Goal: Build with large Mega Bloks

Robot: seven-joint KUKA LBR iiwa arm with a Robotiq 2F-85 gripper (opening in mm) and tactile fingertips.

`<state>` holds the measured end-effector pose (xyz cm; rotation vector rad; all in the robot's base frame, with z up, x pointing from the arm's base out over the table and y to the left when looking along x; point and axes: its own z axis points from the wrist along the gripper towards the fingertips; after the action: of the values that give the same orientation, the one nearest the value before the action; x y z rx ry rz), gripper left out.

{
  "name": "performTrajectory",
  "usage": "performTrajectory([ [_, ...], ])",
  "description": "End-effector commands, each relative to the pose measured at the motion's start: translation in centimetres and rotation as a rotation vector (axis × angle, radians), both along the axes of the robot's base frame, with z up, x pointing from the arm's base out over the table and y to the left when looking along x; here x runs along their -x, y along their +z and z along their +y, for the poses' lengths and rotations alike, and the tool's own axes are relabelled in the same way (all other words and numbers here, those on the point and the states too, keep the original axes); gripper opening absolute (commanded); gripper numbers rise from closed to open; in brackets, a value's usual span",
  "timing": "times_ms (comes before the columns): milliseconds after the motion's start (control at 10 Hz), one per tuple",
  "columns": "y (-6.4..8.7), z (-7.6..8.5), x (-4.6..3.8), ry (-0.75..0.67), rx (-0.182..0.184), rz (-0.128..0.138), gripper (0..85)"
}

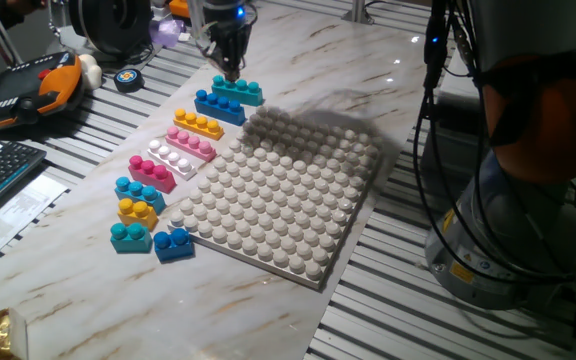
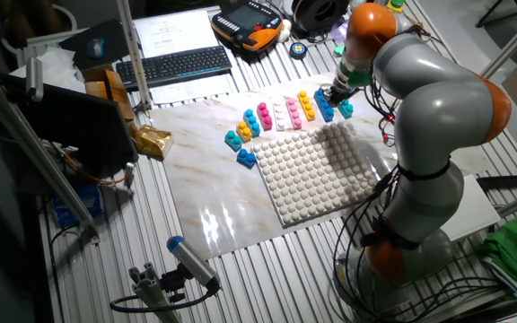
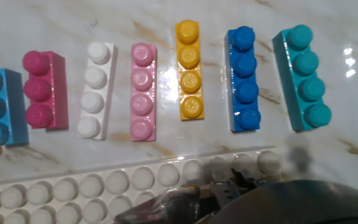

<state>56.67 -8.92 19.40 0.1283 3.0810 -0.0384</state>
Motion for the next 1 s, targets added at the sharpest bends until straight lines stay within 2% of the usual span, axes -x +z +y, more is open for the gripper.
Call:
performTrajectory([
  [0,0.3,0.0,-0.17,-0.011,0.001,-0.001,0.7],
  [100,0.7,0.1,-0.45,-0.026,-0.003,-0.003,0.7],
  [300,1.0,-0.5,-0.55,-0.036,-0.007,-0.006,0.7],
  [500,0.9,-0.9,-0.33,-0.053,0.011,-0.01,0.7],
  [700,0.2,-1.4,0.11,-0.056,0.006,-0.019,0.7],
  [900,-0.8,-1.7,-0.22,-0.041,-0.029,-0.024,0.7],
])
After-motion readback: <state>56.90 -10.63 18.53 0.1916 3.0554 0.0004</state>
